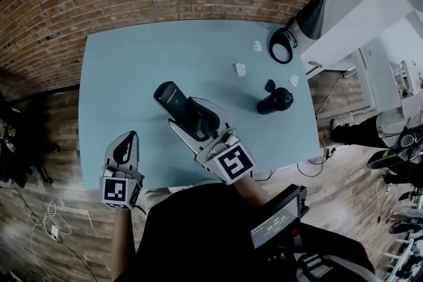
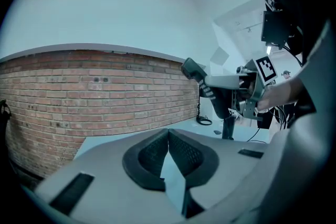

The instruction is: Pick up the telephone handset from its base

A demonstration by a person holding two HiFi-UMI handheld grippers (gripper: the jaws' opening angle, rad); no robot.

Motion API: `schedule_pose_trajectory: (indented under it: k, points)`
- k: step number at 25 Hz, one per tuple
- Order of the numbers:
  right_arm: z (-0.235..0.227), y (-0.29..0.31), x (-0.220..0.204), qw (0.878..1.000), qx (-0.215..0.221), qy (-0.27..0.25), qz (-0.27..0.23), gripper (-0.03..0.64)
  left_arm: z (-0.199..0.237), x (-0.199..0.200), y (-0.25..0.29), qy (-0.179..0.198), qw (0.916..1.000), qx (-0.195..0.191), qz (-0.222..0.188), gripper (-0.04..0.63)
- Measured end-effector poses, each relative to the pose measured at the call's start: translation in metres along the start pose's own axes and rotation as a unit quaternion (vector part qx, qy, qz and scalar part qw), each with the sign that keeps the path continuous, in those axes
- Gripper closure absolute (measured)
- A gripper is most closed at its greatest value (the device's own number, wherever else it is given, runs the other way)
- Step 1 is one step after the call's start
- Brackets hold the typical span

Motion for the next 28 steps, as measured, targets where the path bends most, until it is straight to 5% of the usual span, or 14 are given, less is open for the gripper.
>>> schedule_pose_trajectory:
  k: [11, 16, 28]
  points:
    - [-0.002, -0.004, -0.064, 0.998, 0.025, 0.027, 0.049, 0.374, -0.012, -0.009, 0.001, 0.01, 0.9998, -0.005, 0.018, 0.584]
    - [-0.013, -0.034, -0.079, 0.996, -0.012, 0.04, 0.081, 0.373, -0.04, -0.023, 0.014, -0.004, 0.9984, -0.044, 0.034, 0.584]
    - [0.001, -0.004, -0.089, 0.997, 0.009, 0.049, 0.058, 0.373, -0.019, -0.035, -0.012, 0.016, 0.9985, -0.022, 0.046, 0.584]
Point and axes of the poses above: the fingertips, and each gripper's own axes: y forward along the fingers, z to its left, x out of its top, the point moved 5 cm from there along -y, backward along the fingers, and after that the axes turned 15 degrees about x, right-handed, at the moved point
